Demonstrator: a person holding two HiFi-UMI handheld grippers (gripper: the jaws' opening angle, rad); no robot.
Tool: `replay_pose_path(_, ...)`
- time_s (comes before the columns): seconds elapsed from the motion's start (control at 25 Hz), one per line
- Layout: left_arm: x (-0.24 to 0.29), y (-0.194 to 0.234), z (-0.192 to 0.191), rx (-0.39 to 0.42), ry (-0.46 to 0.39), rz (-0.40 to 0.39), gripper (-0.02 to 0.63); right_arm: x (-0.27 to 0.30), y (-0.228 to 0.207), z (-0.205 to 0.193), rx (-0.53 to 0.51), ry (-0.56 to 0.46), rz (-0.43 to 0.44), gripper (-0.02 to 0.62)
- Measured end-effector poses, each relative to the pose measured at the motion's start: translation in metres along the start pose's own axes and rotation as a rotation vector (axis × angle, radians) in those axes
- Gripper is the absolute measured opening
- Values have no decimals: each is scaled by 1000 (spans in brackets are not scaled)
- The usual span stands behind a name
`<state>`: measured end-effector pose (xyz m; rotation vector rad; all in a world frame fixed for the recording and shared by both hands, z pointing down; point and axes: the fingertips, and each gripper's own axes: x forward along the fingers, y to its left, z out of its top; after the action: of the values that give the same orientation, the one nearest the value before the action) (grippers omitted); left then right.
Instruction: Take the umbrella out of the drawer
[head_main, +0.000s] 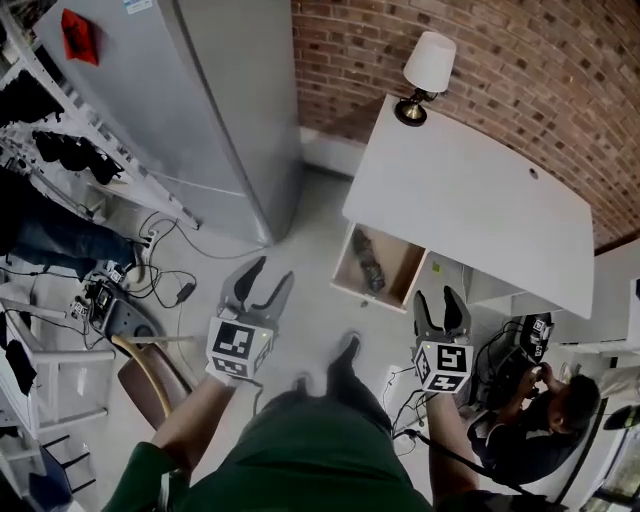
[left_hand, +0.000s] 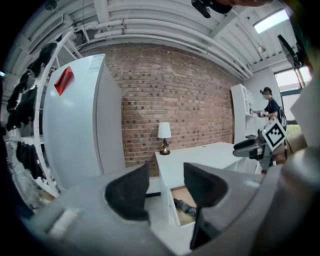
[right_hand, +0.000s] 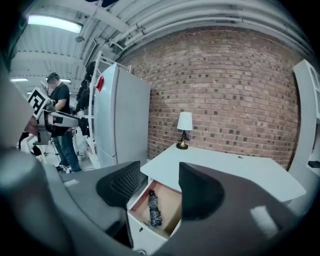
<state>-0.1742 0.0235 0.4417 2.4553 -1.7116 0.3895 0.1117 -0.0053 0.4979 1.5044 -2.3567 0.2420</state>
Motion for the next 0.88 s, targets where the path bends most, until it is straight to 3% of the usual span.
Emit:
replay_pose_path(0.36, 96, -23, -31, 22, 153, 18, 216, 112, -28, -75, 17, 157, 170, 227)
replay_pose_path(0.56, 134, -29, -45, 18, 203, 30, 217, 154, -47, -105, 63, 212, 202, 227)
replay_pose_path(0.88, 164, -23, -77, 2, 273, 23, 218, 205, -46, -167, 13, 342, 257, 227)
